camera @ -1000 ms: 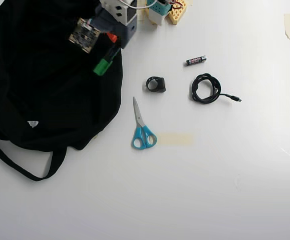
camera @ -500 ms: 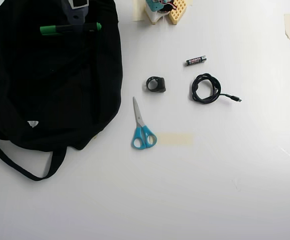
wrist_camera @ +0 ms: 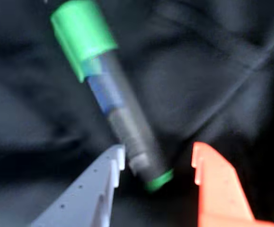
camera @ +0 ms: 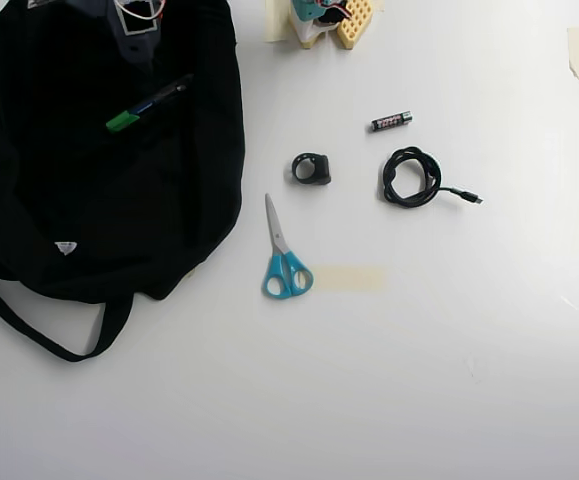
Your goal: Put the green marker into the black bag
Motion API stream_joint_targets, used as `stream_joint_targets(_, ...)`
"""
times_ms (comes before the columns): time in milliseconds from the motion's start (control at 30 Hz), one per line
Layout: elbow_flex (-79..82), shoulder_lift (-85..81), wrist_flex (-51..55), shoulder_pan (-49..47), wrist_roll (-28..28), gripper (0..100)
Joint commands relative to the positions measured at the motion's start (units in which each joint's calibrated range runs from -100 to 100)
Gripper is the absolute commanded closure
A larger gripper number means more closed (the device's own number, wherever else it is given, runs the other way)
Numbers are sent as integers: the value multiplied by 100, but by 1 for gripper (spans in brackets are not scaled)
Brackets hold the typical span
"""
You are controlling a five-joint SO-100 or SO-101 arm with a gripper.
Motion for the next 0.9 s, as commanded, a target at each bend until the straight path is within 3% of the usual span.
stream_joint_targets(0,-1622,-195,1500,-673,-14,81)
stream_joint_targets(100,-2107,-461,2197,-1526,-14,82)
stream_joint_targets(167,-2062,-967,2197,-2012,-93,98)
stream_joint_targets(433,427,-2950,2154,-3986,-25,98)
stream_joint_targets(733,1828,-4162,1810,-4592,1,98)
stream_joint_targets(867,2844,-4834,974,-4854,38,98)
